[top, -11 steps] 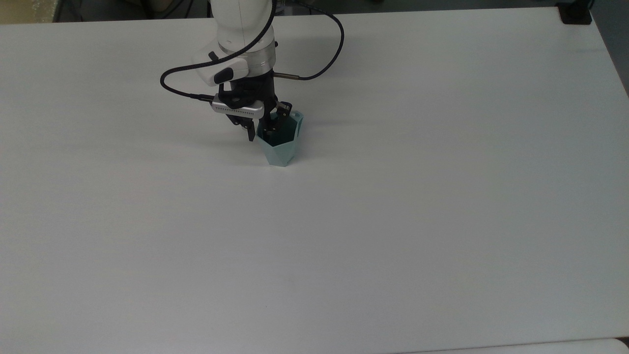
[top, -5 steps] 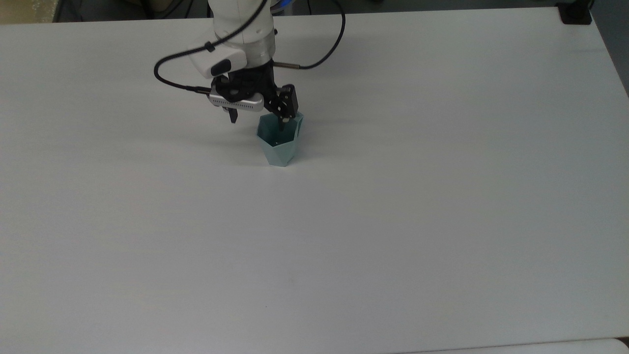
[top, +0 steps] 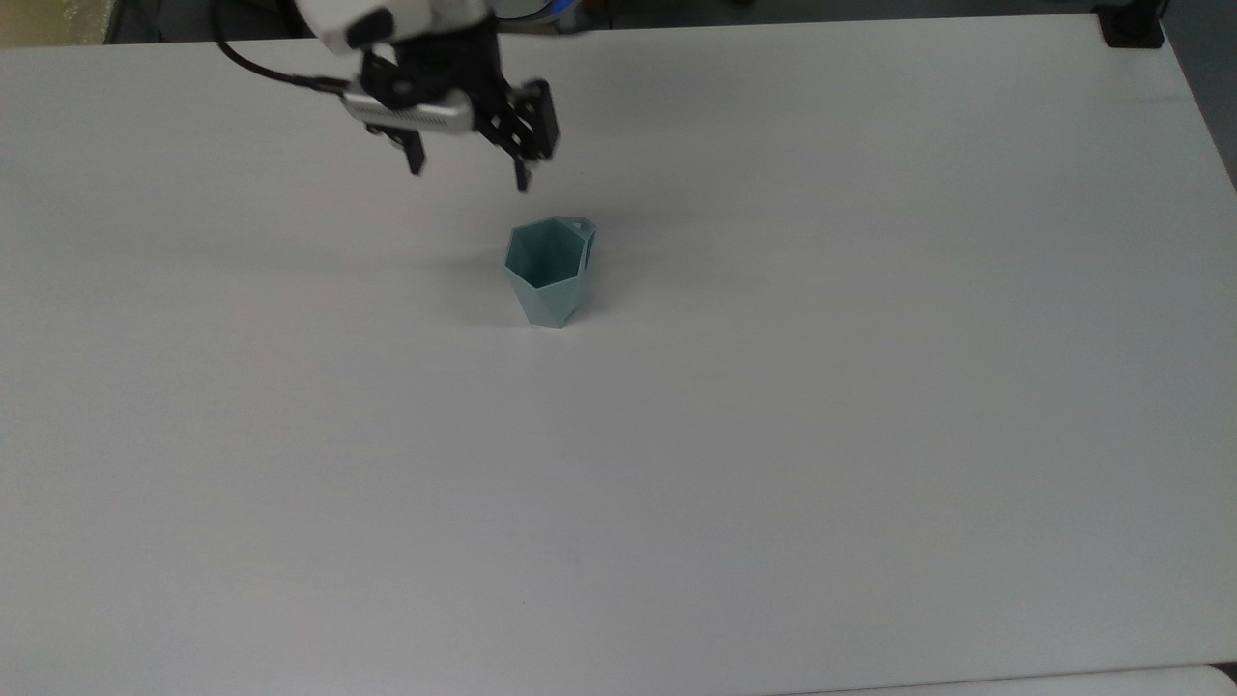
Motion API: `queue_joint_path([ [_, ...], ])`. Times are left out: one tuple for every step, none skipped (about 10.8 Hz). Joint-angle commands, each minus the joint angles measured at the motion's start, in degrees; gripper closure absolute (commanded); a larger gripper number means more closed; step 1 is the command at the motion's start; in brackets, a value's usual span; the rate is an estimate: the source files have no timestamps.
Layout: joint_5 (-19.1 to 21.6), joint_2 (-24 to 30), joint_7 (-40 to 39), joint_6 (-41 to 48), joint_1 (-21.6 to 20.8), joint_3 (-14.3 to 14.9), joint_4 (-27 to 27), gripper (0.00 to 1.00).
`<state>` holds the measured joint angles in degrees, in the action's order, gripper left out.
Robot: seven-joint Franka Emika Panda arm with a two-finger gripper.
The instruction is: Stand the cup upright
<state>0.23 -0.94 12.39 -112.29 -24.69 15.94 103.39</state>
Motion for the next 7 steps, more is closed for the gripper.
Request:
queue_joint_path([
  [1.4,3.3,-15.7,15.5,4.4,0.1,-7.0,0.0],
  [1.4,4.7,-16.8,18.1,6.4,0.1,-7.6,0.0],
  [1.4,6.0,-16.7,18.5,8.1,0.1,-7.7,0.0],
  [1.4,6.6,-15.9,18.4,8.3,0.1,-7.9,0.0],
  [1.4,6.6,-16.1,18.6,8.9,0.0,-8.8,0.0],
  [1.4,6.6,-16.3,18.5,8.9,0.0,-8.8,0.0],
  [1.4,6.6,-16.2,18.5,8.9,-0.1,-8.8,0.0],
])
